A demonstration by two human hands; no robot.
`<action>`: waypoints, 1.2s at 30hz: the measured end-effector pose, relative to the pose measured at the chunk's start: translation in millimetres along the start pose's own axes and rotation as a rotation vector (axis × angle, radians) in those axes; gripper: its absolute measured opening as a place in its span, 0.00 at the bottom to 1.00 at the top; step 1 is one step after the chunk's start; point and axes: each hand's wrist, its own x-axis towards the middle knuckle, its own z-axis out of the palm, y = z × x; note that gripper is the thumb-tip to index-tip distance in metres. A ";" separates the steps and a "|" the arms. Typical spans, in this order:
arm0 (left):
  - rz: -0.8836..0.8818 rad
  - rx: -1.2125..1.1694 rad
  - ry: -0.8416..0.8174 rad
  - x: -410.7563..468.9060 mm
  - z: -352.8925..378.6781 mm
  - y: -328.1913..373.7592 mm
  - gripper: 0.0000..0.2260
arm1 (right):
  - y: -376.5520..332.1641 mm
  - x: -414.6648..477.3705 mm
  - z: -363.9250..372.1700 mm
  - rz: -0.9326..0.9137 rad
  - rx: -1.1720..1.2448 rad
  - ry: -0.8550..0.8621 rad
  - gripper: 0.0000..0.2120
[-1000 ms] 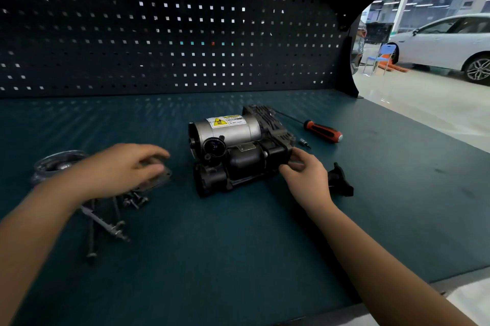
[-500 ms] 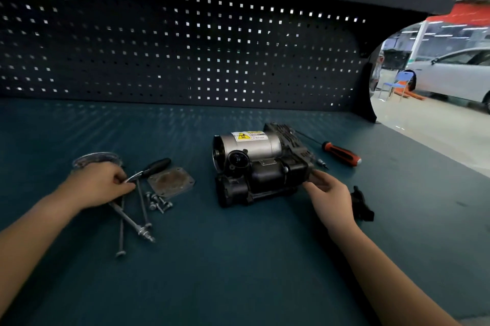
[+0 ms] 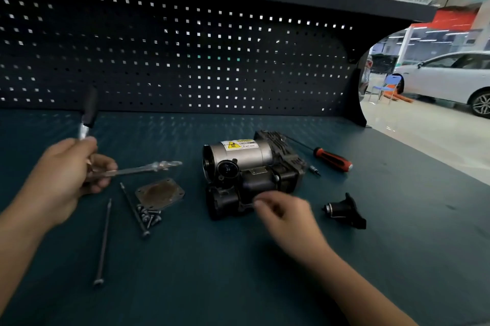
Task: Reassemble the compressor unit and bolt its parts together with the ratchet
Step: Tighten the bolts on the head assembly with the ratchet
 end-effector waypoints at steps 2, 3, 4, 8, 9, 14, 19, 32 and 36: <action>0.064 0.023 0.009 -22.6 23.7 2.8 0.12 | -22.6 -11.9 15.2 0.001 0.259 -0.233 0.06; 0.097 0.038 0.012 -35.4 35.8 2.8 0.12 | -33.0 -16.4 21.8 0.050 0.427 -0.327 0.06; 0.121 0.036 0.000 -46.7 48.1 1.7 0.12 | -40.3 -18.8 26.4 0.108 0.572 -0.375 0.07; 0.141 0.026 -0.095 -75.4 74.7 -6.9 0.11 | -45.7 -11.5 24.9 0.373 0.885 -0.232 0.11; 0.166 0.040 -0.112 -78.8 77.0 -7.7 0.10 | -42.9 -8.0 23.6 0.431 0.931 -0.181 0.12; 0.331 0.133 -0.158 -90.7 88.9 -4.8 0.10 | -34.1 10.7 21.6 0.589 1.052 -0.042 0.13; 0.358 0.101 -0.098 -88.5 102.6 -6.1 0.17 | -26.3 21.3 22.0 0.649 1.034 -0.008 0.13; 0.320 0.031 -0.058 -78.9 115.8 -26.3 0.16 | -13.3 27.8 22.7 0.582 0.802 0.021 0.15; 0.313 0.000 -0.066 -75.9 123.5 -24.2 0.14 | -12.9 29.5 21.2 0.590 0.711 0.021 0.17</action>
